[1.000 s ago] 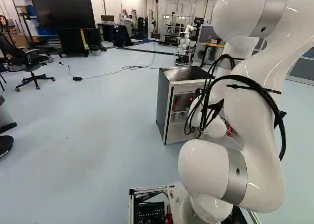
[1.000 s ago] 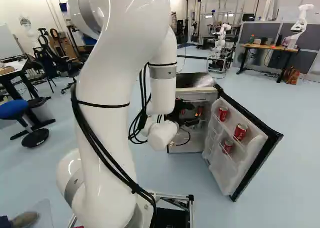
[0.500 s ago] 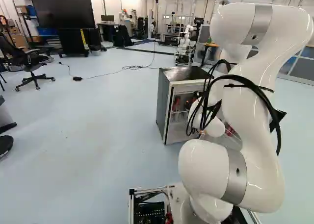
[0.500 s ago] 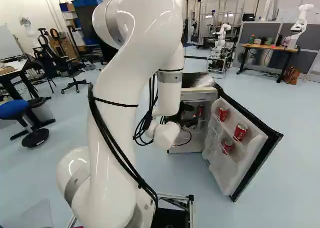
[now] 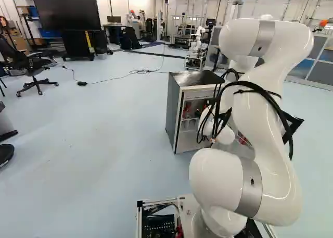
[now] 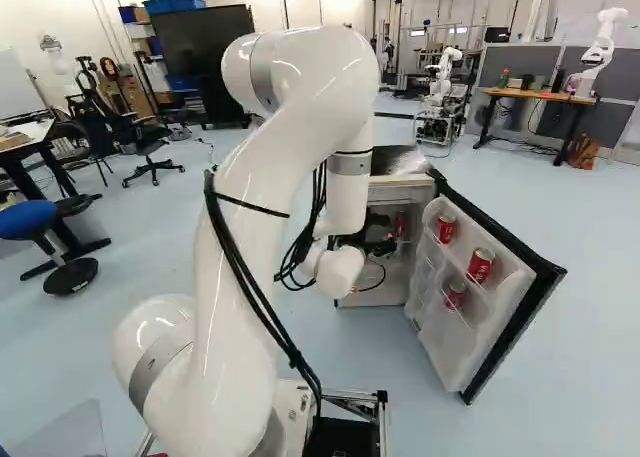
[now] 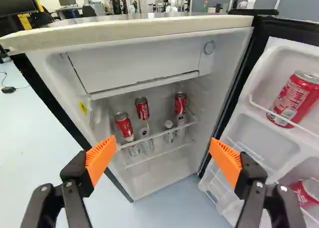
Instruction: Grab a drink from the fridge
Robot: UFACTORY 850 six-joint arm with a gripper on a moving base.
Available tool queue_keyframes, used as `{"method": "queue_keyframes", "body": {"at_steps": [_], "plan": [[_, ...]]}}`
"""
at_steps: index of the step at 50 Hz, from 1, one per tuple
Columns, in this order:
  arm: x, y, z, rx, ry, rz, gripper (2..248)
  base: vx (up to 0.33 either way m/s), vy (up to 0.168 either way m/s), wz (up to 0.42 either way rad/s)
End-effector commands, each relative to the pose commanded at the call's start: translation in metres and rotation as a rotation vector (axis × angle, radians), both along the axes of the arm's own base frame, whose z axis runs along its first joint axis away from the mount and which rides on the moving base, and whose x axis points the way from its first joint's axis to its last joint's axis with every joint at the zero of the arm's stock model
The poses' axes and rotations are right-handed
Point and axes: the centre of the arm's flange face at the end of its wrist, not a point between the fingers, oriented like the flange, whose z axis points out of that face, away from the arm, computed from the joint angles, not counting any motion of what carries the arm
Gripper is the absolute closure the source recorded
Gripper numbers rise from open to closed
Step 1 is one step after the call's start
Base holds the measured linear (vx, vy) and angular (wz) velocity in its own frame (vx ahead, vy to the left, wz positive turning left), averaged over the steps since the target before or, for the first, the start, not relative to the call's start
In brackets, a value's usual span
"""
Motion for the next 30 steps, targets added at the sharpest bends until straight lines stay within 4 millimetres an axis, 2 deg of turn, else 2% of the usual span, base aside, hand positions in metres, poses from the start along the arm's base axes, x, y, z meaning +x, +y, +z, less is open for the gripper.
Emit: {"method": "queue_keyframes", "body": {"at_steps": [30], "plan": [[0.046,-0.009,-0.047,-0.001,-0.003,0.027,3,0.0,0.0,0.0]]}}
